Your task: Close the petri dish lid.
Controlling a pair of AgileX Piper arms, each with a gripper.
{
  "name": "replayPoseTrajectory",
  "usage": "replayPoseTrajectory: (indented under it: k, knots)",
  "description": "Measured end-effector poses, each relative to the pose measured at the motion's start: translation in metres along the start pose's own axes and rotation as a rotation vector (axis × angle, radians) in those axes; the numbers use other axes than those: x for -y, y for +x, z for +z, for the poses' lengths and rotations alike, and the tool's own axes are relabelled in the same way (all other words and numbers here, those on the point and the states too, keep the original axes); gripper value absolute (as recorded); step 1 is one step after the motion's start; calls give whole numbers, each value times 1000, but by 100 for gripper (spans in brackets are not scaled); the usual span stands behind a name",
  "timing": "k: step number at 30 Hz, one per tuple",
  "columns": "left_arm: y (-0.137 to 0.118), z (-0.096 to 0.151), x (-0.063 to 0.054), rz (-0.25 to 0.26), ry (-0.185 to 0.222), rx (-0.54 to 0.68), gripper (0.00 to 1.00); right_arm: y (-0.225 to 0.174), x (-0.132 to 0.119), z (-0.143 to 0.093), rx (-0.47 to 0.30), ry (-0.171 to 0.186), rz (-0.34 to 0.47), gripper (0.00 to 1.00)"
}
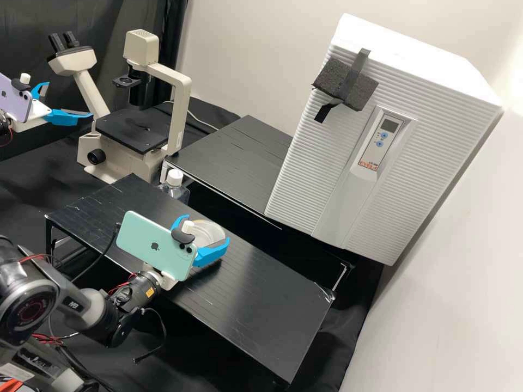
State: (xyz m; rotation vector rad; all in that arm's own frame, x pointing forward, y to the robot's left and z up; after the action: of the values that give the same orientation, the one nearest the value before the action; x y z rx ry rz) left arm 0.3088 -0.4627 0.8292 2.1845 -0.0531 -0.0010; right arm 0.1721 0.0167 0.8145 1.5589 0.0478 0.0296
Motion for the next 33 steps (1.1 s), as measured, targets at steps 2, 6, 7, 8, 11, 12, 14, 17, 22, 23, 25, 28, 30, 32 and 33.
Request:
replayPoseTrajectory:
  k: [2,6,7,8,11,12,14,17,22,23,25,28,30,32,33]
  knots:
    - [0,0,0,0,0,0,100,0,0,0,-1,-5,-3,0]
    - [0,0,0,0,0,0,100,-1,-2,0,-6,-5,-2,0]
    - [0,0,0,0,0,0,100,-2,-2,-1,-9,-10,-2,0]
    - [0,0,0,0,0,0,100,-3,-3,-1,-8,-7,-2,0]
    - [0,0,0,0,0,0,100,-6,-3,-5,-21,1,-22,0]
    - [0,0,0,0,0,0,100,-7,-4,-6,-23,3,-27,0]
    - [0,0,0,0,0,0,100,-9,-4,-9,-39,5,-30,0]
    - [0,0,0,0,0,0,100,-11,-5,-12,-50,0,-30,0]
    - [0,0,0,0,0,0,100,-11,-2,-15,-64,6,-51,0]
    - [0,0,0,0,0,0,100,-11,-2,-15,-63,6,-52,0]
    - [0,0,0,0,0,0,100,-10,-1,-13,-50,9,-57,0]
    - [0,0,0,0,0,0,100,-9,1,-11,-39,22,-62,0]
    - [0,0,0,0,0,0,100,-8,1,-12,-36,27,-61,0]
    - [0,0,0,0,0,0,100,-8,2,-11,-33,16,-63,0]
    - [0,0,0,0,0,0,100,-8,2,-11,-32,8,-65,0]
